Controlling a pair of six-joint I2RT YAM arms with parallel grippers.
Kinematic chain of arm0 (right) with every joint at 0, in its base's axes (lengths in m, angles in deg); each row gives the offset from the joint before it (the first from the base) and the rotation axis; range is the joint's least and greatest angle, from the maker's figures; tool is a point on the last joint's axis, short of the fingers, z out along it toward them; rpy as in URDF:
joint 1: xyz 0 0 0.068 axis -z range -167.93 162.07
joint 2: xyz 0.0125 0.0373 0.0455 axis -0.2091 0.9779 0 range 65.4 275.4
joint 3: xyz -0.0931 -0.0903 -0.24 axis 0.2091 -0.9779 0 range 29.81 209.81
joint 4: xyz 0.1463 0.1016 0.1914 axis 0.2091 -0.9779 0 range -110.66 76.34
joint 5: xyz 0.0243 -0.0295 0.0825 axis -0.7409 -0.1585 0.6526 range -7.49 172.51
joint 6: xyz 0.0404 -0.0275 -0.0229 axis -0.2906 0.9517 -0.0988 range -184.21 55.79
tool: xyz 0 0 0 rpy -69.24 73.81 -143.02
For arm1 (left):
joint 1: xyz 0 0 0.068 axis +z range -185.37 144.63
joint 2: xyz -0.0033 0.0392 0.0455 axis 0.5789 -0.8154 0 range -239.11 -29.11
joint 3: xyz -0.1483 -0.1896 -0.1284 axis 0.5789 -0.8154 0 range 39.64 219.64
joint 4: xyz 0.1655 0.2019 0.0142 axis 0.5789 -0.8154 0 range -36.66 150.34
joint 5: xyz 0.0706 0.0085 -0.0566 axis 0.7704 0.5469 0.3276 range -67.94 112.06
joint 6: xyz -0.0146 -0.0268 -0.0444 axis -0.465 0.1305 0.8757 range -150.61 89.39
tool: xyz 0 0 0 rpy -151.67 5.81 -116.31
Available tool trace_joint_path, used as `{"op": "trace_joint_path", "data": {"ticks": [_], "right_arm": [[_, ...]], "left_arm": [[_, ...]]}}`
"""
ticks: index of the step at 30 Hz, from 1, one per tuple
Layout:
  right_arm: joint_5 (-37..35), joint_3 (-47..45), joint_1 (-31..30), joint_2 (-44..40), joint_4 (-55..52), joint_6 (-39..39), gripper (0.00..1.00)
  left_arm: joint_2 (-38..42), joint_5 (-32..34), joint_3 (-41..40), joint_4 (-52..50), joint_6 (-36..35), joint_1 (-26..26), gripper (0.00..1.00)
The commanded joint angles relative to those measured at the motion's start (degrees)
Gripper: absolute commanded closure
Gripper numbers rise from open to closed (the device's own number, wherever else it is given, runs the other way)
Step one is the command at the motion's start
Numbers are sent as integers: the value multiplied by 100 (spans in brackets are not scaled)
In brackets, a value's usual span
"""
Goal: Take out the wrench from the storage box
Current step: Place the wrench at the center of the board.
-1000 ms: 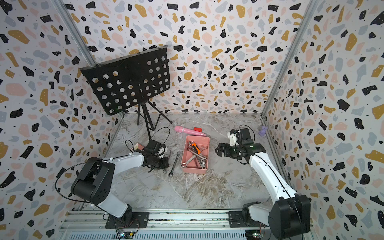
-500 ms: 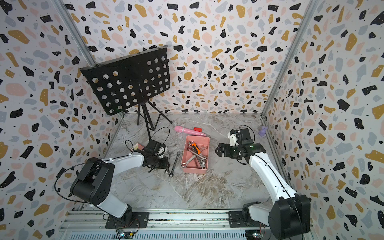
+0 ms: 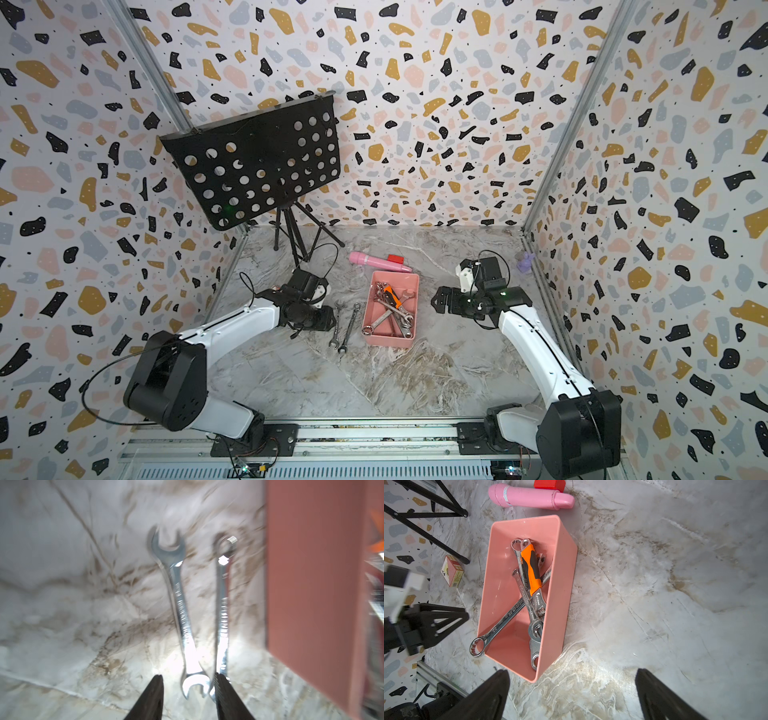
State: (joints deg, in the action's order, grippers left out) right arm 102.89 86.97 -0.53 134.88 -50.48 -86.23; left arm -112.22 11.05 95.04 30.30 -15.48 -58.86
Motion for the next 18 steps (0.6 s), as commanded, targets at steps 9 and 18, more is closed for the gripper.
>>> {"op": "trace_joint_path", "data": {"ticks": [9, 18], "right_arm": [[-451, 315, 71, -318, -496, 250, 0], [-596, 276, 148, -369, -563, 251, 0]], "left_arm": [[-276, 552, 1854, -781, -318, -1647, 45], [-1424, 1104, 2756, -740, 738, -2028, 43]]}}
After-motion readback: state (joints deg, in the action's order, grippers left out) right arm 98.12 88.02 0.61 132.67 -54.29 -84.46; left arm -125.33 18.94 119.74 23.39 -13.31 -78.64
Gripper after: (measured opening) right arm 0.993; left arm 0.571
